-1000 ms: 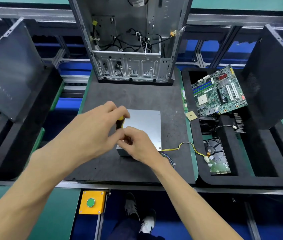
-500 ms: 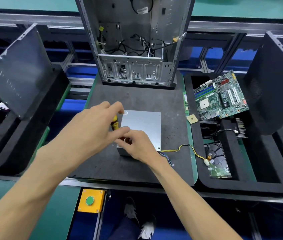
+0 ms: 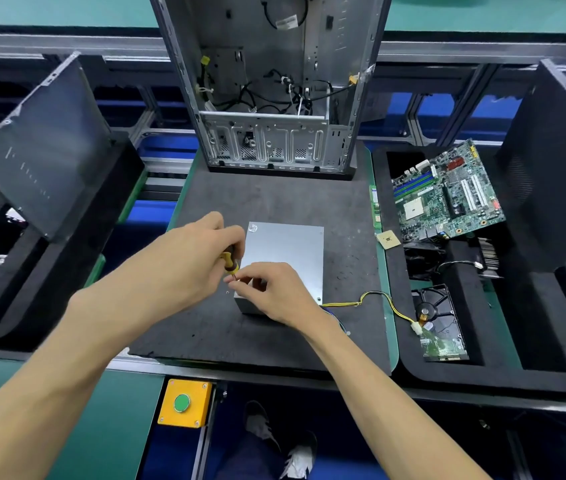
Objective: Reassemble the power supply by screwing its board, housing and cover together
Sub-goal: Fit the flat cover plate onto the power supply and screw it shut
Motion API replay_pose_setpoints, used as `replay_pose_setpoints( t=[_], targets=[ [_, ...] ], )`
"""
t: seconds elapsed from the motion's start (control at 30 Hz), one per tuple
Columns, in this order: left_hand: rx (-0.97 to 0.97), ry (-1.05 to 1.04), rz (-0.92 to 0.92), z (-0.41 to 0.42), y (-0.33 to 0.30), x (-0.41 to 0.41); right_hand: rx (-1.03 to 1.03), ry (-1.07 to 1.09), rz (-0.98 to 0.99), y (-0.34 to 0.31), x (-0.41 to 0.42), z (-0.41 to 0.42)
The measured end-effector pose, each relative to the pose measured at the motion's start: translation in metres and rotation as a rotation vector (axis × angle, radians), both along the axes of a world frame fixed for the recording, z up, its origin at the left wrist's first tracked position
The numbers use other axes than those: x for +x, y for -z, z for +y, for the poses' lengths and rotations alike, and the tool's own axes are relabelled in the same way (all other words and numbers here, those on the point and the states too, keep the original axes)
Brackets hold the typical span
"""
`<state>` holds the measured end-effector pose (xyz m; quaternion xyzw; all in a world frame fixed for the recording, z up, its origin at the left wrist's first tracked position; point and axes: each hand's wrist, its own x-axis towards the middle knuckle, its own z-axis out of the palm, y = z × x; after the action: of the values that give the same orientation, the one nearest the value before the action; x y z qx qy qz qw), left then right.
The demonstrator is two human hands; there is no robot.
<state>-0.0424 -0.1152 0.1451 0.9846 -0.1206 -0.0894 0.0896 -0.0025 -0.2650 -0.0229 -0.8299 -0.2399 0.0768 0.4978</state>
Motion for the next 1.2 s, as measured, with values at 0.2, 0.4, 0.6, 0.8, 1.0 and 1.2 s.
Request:
replay_pose_setpoints(
  t=[0.2,0.4,0.6,0.8,1.0,1.2],
  targets=[
    [0.149,-0.211,-0.087,0.0,0.004,0.006,-0.004,0.048,0.029,0.002,0.0,0.005],
    [0.1,0.009,-0.019,0.006,0.007,0.007,0.031,0.069,0.053,0.003,0.0,0.004],
    [0.127,-0.085,-0.074,0.008,0.012,0.004,0.003,0.079,0.034,0.005,0.001,0.005],
    [0.143,-0.148,-0.091,0.002,0.018,0.008,0.018,0.092,0.039,0.006,0.002,0.006],
    [0.096,0.022,-0.064,0.003,0.018,0.006,-0.001,0.089,0.02,0.005,0.002,0.006],
    [0.071,-0.249,-0.161,0.003,0.021,0.003,-0.031,0.086,0.016,0.005,0.001,0.007]
  ],
)
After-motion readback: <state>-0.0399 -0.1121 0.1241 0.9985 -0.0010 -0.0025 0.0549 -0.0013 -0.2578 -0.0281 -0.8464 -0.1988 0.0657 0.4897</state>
